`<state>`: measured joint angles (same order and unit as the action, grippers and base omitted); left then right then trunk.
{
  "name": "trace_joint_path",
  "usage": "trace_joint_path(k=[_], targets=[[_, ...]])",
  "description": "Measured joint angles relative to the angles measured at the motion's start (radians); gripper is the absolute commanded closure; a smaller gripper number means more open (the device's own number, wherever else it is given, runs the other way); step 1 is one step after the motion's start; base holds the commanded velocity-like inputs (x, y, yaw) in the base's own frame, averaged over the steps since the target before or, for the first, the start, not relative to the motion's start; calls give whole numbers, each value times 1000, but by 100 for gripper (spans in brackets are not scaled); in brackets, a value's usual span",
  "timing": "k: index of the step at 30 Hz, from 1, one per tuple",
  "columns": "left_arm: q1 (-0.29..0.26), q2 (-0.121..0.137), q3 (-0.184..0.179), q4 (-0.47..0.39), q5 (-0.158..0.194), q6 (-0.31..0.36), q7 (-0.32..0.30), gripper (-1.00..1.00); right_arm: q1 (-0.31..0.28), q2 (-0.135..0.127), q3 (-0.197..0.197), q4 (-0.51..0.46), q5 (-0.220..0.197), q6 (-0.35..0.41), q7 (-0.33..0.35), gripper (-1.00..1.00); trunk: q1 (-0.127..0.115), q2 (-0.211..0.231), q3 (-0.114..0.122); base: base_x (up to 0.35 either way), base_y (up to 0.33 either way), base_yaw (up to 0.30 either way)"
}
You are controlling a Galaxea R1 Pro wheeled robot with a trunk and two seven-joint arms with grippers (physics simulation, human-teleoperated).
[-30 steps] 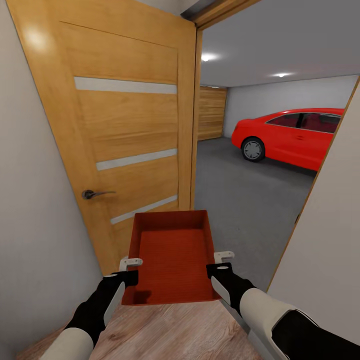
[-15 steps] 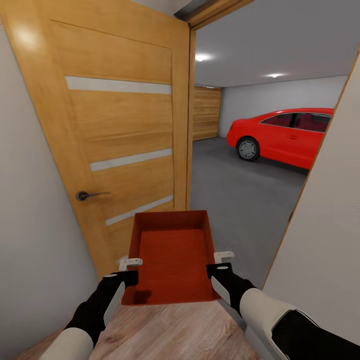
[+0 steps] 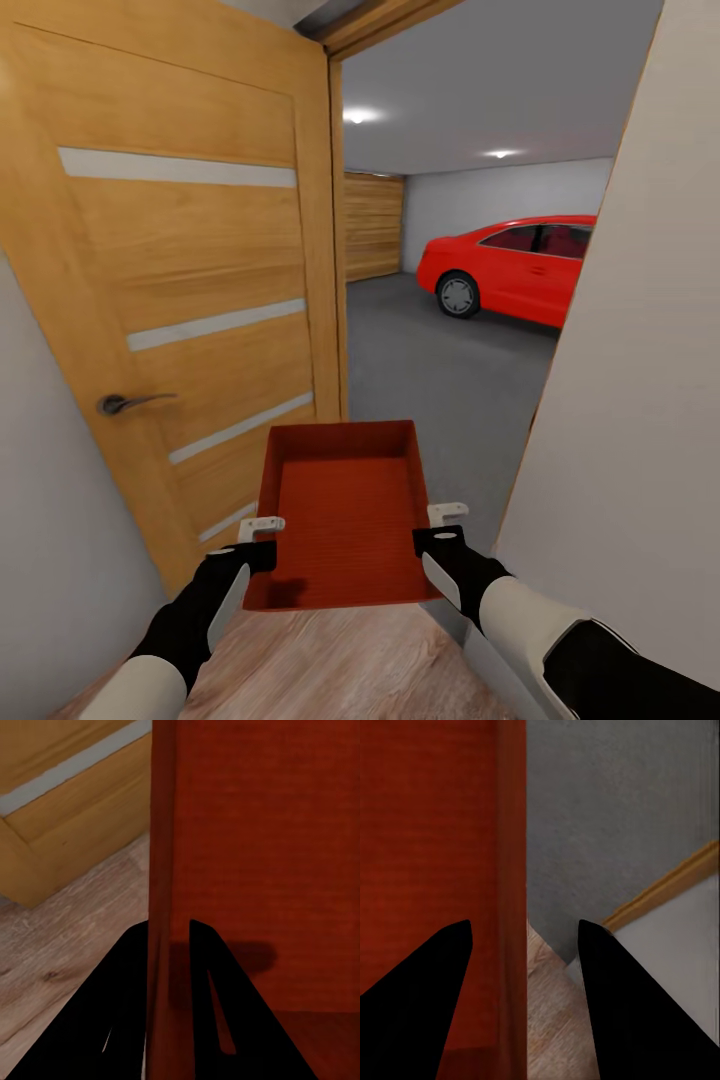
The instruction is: Move the two storage containers from the living room to the garage. In the garage, place one container on the floor and stack the other container on top of it (either order is fine).
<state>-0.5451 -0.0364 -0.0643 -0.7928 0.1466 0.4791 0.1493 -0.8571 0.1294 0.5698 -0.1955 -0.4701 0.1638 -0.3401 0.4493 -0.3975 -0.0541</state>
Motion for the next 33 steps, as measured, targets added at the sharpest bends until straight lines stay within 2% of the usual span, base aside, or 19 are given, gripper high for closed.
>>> trace_joint_path(k=[8, 20, 33], targets=[[0, 0, 1, 3, 1, -5, -3, 100, 0, 0, 1, 0, 1, -2, -1, 100, 0, 0, 0, 39, 30, -240], [0, 0, 0, 6, -1, -22, -6, 100, 0, 0, 4, 2, -2, -18, -3, 100, 0, 0, 1, 202, 184, -83], [0, 0, 0, 6, 0, -15, -5, 100, 0, 0, 1, 3, 0, -12, -1, 100, 0, 0, 7, 12, 9, -237]])
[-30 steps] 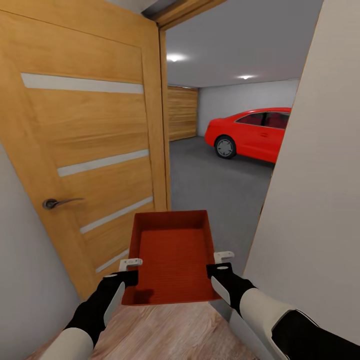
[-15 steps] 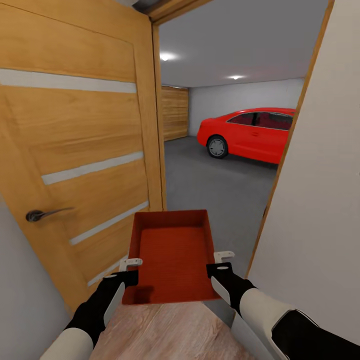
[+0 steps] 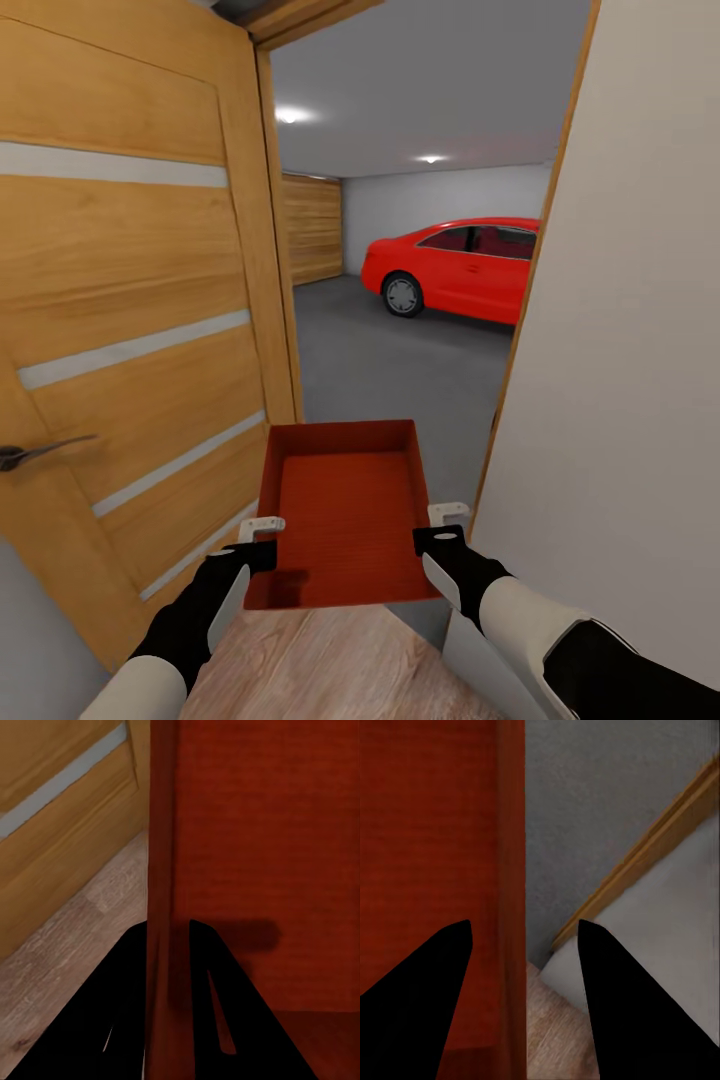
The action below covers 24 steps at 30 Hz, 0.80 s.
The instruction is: Move the two storage containers from the living room to the garage. In the garage, place one container on the floor and stack the other container on top of it (either order is fine).
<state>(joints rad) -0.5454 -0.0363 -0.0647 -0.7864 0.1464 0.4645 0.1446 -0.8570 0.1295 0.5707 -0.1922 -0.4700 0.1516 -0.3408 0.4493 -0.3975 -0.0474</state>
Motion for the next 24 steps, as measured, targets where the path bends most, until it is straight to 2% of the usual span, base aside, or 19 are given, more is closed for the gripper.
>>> trace_joint_path(k=[7, 18, 24], targets=[[0, 0, 1, 1, 1, 0, -1, 100, 0, 0, 0, 0, 0, 1, 0, 100, 0, 0, 1, 40, 41, -116], [0, 0, 1, 1, 0, -9, -1, 100, 0, 0, 3, 0, -2, -7, -1, 100, 0, 0, 1, 186, 217, -3], [0, -1, 0, 2, -5, -14, -2, 100, 0, 0, 3, 3, -3, -16, 0, 100, 0, 0, 1, 45, 34, -184]])
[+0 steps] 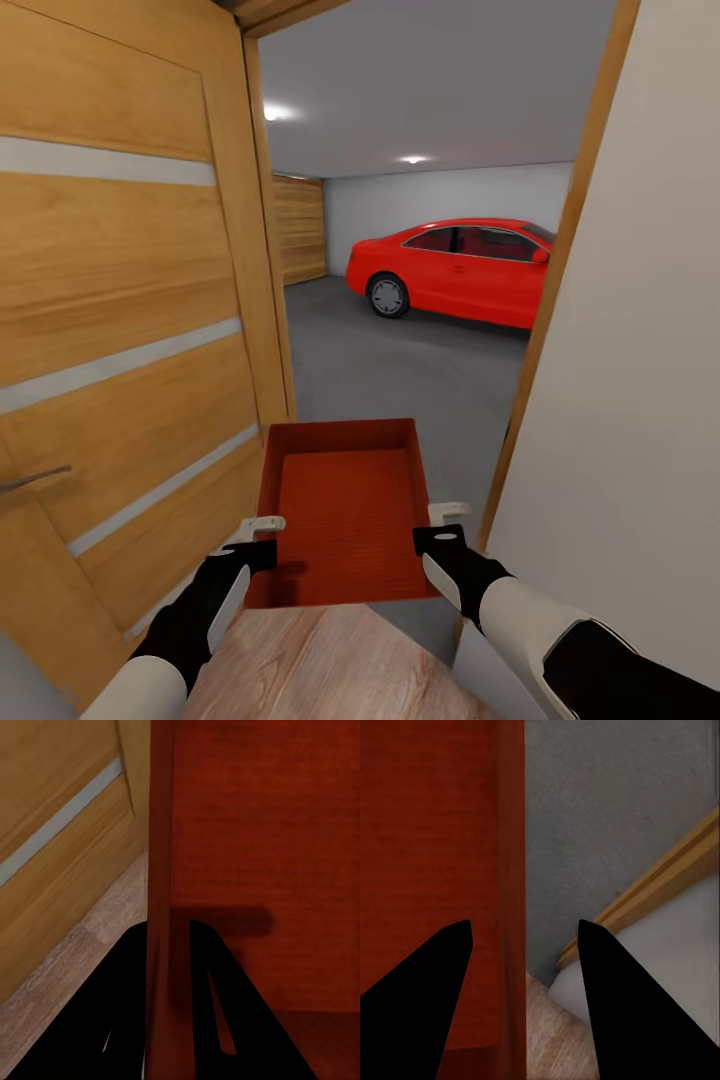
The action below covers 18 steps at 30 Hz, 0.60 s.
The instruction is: Move the two storage containers from the living room to the garage. In the garage, place one container on the floor and stack the other container on top of it (either order is fine).
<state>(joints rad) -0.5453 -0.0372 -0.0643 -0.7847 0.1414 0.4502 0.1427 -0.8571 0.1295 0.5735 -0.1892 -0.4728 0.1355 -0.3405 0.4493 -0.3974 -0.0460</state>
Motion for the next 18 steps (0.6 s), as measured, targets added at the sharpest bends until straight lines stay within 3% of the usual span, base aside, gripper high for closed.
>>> trace_joint_path(k=[9, 18], targets=[[0, 0, 0, 0, 0, 1, 0, 100, 0, 0, 0, 0, 0, 0, 0, 100, 0, 0, 0, 7, 16, -238], [0, 0, 1, -1, 0, 3, 0, 100, 0, 0, -1, 0, 0, 2, 1, 100, 0, 0, 0, 129, 238, -55]])
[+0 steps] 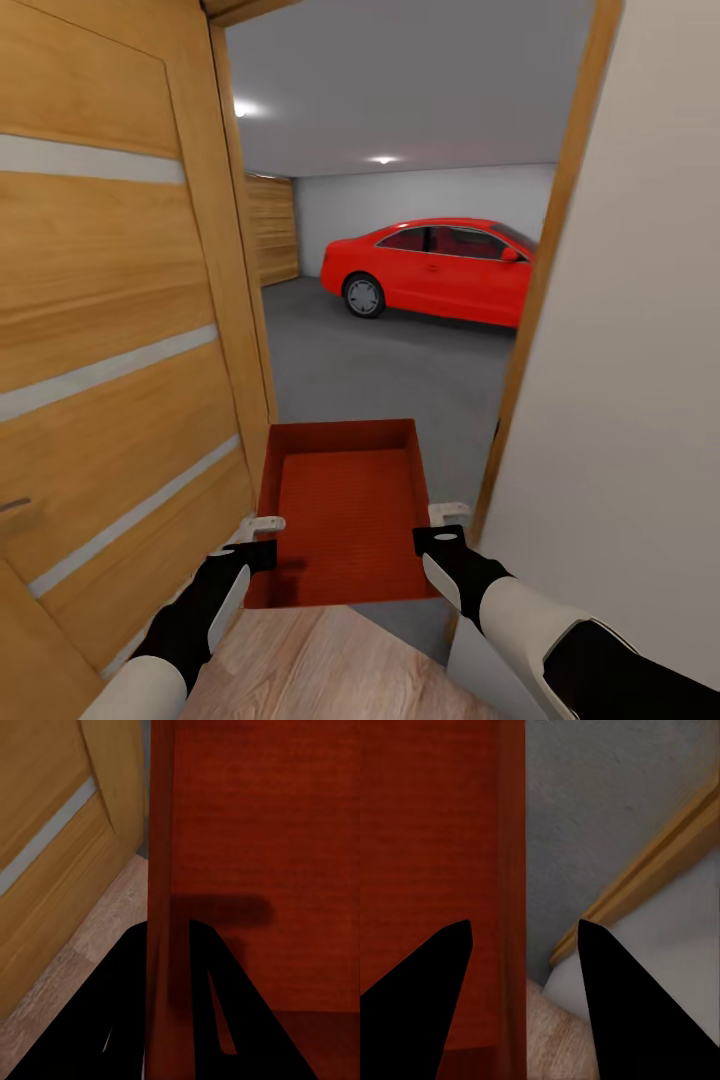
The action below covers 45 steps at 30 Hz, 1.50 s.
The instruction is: Move the two storage containers from the living room to the garage. In the garage, place one container on the floor and stack the other container on top of it (either order is fine).
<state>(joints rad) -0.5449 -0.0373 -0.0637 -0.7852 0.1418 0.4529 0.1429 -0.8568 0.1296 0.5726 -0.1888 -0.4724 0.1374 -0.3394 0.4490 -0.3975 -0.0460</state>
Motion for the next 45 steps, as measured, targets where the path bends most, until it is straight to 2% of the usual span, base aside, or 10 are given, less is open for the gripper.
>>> trace_joint_path(k=[7, 19, 23, 37, 45], targets=[[0, 0, -1, 0, 1, -3, 0, 100, 0, 0, 1, 0, 0, -2, -1, 100, 0, 0, 0, 136, 242, -91], [0, 0, -2, 1, 3, 1, 2, 100, 0, 0, 1, 0, 0, 2, 0, 100, 0, 0, 0, 11, 42, -233], [0, 1, -3, 2, 10, 21, 6, 100, 0, 0, -3, -1, 4, 26, 1, 100, 0, 0, 0, 0, 243, -219], [0, 1, -4, 3, 13, 20, 6, 100, 0, 0, -3, -1, 5, 26, 1, 100, 0, 0, 0, 0, 301, -37], [-1, 1, -4, 3, 12, 20, 7, 100, 0, 0, -3, -1, 5, 26, 1, 100, 0, 0, 0, 0, 84, -229]])
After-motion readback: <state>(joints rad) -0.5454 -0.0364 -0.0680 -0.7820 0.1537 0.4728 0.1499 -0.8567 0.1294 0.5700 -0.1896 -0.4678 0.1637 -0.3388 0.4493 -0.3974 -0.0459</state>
